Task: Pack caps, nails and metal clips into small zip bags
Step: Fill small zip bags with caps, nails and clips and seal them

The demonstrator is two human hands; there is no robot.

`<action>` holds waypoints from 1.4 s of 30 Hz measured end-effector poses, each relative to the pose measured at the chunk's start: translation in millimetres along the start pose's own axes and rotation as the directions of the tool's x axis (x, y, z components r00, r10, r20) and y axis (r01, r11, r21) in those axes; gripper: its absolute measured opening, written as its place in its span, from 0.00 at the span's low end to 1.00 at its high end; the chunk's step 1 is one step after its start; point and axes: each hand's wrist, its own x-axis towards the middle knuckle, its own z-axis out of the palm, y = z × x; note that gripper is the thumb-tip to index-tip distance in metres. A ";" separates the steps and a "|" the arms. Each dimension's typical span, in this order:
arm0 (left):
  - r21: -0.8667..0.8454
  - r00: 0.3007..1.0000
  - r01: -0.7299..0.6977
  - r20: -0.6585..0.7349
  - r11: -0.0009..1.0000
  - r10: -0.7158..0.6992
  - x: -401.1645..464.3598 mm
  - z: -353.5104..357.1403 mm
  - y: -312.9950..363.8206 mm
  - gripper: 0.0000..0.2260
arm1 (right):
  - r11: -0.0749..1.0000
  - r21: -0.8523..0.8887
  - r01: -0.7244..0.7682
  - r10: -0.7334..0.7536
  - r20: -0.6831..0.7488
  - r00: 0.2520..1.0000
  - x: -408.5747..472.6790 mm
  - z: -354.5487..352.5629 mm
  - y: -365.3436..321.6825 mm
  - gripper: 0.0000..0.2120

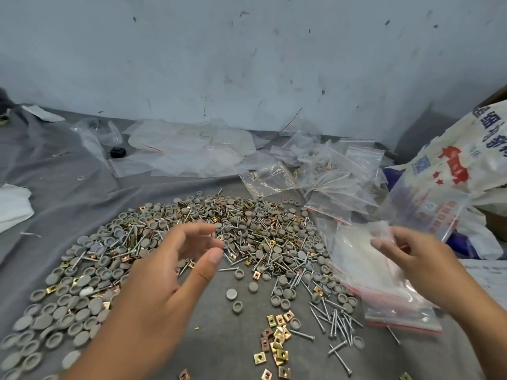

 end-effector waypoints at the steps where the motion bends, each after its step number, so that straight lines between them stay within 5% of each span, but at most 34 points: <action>1: 0.011 1.000 -0.002 0.012 1.000 0.001 0.2 2.9 3.4 0.19 | 0.992 0.128 0.020 -0.019 -0.008 1.000 -1.6 4.4 -15.4 0.05; 5: -0.026 0.997 0.044 0.058 0.999 -0.042 -1.3 21.7 21.0 0.19 | 0.820 0.568 0.073 -0.126 0.056 0.990 -10.4 44.2 -88.9 0.21; 8: -0.041 0.993 0.090 0.080 0.995 -0.087 -6.6 28.4 27.0 0.21 | 0.687 0.722 0.078 -0.232 0.117 0.966 -16.6 80.5 -129.6 0.17; 11: -0.065 0.988 0.153 -0.020 0.986 -0.155 -6.0 20.7 18.3 0.23 | 0.609 0.792 0.033 -0.278 0.174 0.945 -21.6 105.8 -145.2 0.09; 14: -0.077 0.981 0.176 -0.072 0.981 -0.182 -2.7 14.0 8.8 0.17 | 0.547 0.837 -0.010 -0.296 0.205 0.933 -26.7 117.8 -149.9 0.14; 18: -0.104 0.978 0.209 0.003 0.972 -0.210 -1.4 14.9 -3.4 0.04 | 0.557 0.831 -0.014 -0.212 0.158 0.964 -26.1 125.7 -146.0 0.20; 23: -0.162 0.956 0.281 -0.038 0.946 -0.291 7.4 10.3 -22.8 0.04 | 0.546 0.838 -0.026 -0.142 0.122 0.982 -21.7 129.5 -138.4 0.12; 28: -0.172 0.958 0.263 -0.070 0.949 -0.278 12.3 -5.2 -31.3 0.05 | 0.653 0.744 0.143 -0.061 -0.136 0.989 -8.8 94.7 -103.5 0.15; 31: -0.185 0.959 0.238 -0.114 0.954 -0.261 15.0 -9.9 -33.0 0.09 | 0.858 0.479 0.186 0.064 -0.458 0.887 -0.5 55.8 -58.4 0.16; 35: -0.163 0.960 0.224 -0.133 0.961 -0.247 17.1 -11.3 -32.1 0.11 | 0.977 0.188 0.104 0.035 -0.614 0.788 11.5 39.9 3.7 0.11; 37: -0.141 0.962 0.204 -0.154 0.969 -0.225 17.6 -11.3 -32.1 0.12 | 0.996 0.076 0.045 0.002 -0.527 0.850 16.5 45.8 17.4 0.03; 40: -0.056 0.960 0.185 -0.202 0.981 -0.193 17.5 -7.2 -32.0 0.16 | 0.990 -0.039 -0.138 0.126 -0.214 0.969 11.9 63.1 6.9 0.08; 42: 0.007 0.963 0.160 -0.222 0.987 -0.155 15.6 -1.0 -30.0 0.17 | 0.998 0.021 -0.058 0.060 -0.173 0.983 2.5 74.0 -19.6 0.08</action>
